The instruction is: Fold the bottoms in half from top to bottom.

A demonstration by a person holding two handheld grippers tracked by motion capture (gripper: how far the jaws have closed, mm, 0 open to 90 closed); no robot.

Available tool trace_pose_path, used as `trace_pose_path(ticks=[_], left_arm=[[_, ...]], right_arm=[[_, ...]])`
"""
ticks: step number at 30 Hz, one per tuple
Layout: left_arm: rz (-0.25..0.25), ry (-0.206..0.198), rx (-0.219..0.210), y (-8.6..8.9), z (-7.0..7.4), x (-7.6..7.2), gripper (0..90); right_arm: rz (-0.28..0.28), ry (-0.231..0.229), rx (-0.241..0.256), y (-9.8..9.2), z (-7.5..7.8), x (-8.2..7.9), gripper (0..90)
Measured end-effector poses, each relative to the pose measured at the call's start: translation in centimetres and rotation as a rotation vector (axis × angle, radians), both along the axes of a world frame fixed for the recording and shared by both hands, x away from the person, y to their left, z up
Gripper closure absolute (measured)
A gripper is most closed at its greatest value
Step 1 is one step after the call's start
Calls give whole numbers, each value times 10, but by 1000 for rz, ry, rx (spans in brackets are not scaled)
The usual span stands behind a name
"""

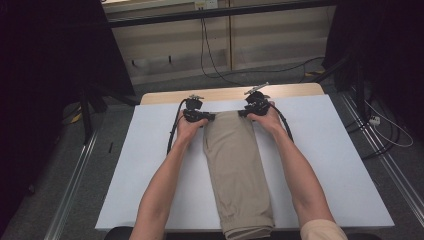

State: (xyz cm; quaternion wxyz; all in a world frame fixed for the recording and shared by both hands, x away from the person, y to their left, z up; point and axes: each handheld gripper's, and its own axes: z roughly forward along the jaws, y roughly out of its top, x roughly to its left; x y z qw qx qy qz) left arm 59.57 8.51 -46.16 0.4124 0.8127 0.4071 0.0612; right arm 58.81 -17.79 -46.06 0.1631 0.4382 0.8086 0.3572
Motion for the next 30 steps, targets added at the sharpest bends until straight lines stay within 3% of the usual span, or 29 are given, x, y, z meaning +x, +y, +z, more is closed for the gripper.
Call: trace_pose_path(ticks=[2,5,6,11,14,20,30], left_arm=[[9,-1,-13,-1,-1,-3,828],[37,1,-13,0,0,-6,848],[38,-7,-6,0,0,-8,851],[73,-31,-54,3,10,-8,855],[88,-46,-87,6,19,-9,857],[124,-95,-142,13,42,-9,858],[113,-207,-141,13,87,1,857]], right_arm=[[29,8,-10,5,2,-2,800],[22,33,8,7,3,-3,884],[15,41,16,7,4,-3,889],[-23,41,76,1,9,-6,895],[-33,7,138,-5,25,-9,897],[-57,-62,203,-12,55,-14,898],[-77,-148,229,-10,93,-12,899]])
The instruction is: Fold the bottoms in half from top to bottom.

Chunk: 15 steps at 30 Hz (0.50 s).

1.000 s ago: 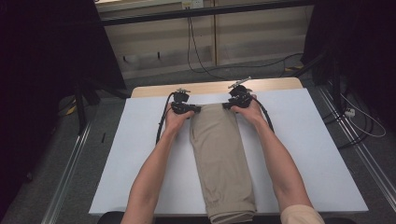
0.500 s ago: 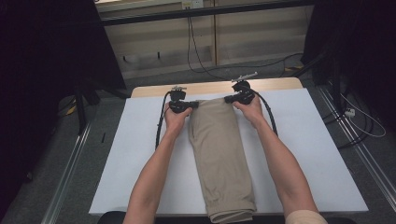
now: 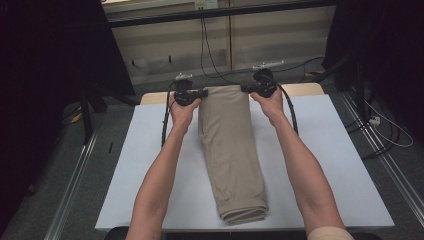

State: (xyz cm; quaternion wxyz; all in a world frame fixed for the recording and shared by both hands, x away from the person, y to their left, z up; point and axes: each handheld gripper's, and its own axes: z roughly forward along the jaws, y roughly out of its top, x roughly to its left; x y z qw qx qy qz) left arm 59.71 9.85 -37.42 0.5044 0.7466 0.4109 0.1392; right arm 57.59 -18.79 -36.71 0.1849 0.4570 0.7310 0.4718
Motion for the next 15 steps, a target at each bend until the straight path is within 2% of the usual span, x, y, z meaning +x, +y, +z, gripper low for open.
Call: trace_pose_path(ticks=[3,5,9,11,13,15], left_arm=[[-9,-34,13,-4,12,4,856],[-20,-58,37,-8,22,8,854],[-17,-82,6,-11,34,7,855],[-12,-73,-37,-9,34,4,855],[-15,-81,-20,-9,33,-1,856],[-31,-81,-29,-7,35,-6,856]], right_arm=[[-10,-19,2,-3,12,3,898],[-21,-30,2,-6,21,5,899],[-34,-54,8,-9,36,7,899],[-35,-58,12,-10,38,5,899],[-14,-52,28,-11,38,3,899],[12,-49,19,-11,38,-1,898]])
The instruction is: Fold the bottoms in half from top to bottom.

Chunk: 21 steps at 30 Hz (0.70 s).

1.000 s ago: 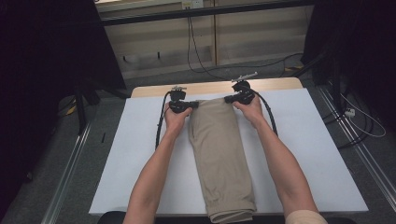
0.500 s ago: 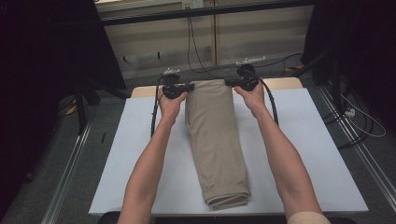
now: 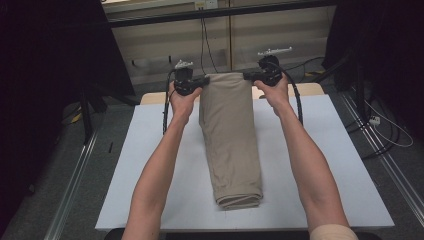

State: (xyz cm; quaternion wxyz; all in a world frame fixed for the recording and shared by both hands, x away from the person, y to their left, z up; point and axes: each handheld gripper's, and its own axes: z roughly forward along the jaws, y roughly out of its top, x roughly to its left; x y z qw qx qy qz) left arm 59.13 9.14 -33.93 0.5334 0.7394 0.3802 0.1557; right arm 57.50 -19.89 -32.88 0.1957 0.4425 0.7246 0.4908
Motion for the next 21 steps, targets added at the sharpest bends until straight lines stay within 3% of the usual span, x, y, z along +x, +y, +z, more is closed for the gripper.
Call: trace_pose_path(ticks=[1,3,8,13,17,21], left_arm=[[-5,-7,-15,1,2,-5,856],[-20,-33,24,1,7,-13,856],[-62,-83,54,5,15,-39,855],[-62,-103,51,10,7,-57,855],[-79,-94,16,11,-1,-69,855],[-104,-109,31,14,-3,-91,855]], right_arm=[[0,-1,-2,0,0,-2,898],[15,-12,17,-1,2,-9,899],[50,-46,46,-3,8,-31,898],[91,-55,33,-2,8,-55,899],[113,-51,23,-1,4,-69,898],[149,-51,20,-2,0,-88,899]])
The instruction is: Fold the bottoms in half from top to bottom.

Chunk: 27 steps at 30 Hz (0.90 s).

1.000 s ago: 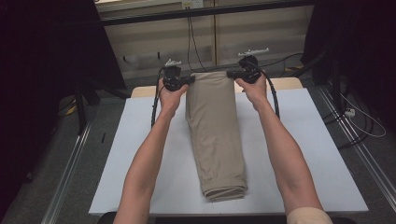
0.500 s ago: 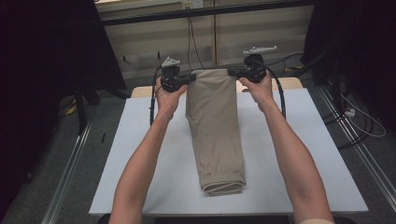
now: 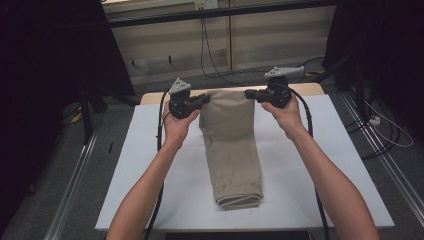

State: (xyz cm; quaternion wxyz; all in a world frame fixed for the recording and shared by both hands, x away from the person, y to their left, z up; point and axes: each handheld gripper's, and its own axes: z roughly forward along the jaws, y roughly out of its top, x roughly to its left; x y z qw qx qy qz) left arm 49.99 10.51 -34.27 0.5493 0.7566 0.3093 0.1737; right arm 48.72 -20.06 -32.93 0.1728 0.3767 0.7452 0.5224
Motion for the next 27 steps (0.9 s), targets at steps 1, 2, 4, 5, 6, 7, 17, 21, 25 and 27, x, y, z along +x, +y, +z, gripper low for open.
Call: trace_pose_path(ticks=[1,2,4,5,6,7,17,21,25,27], left_arm=[[-12,-6,4,1,0,-6,855],[-19,-4,3,2,0,-13,855],[-38,-4,13,3,-1,-27,855],[-56,-7,21,3,-1,-34,854],[-65,-8,18,3,-1,-41,854],[-75,-7,20,4,-1,-46,854],[-174,17,44,10,-19,-114,852],[-217,41,91,13,-33,-135,851],[-258,76,130,12,-50,-154,851],[-279,92,145,11,-56,-161,849]], right_arm=[[7,0,3,-1,-1,-5,899],[18,-3,10,-2,-2,-11,899],[35,-2,13,-5,-4,-23,898],[43,-3,15,-6,-5,-29,899],[50,-1,14,-7,-7,-36,899],[58,-3,15,-8,-8,-42,898],[149,25,16,-17,-28,-113,898],[180,49,-3,-16,-40,-134,898],[212,93,-37,-11,-57,-153,898],[225,108,-68,-10,-64,-160,897]])
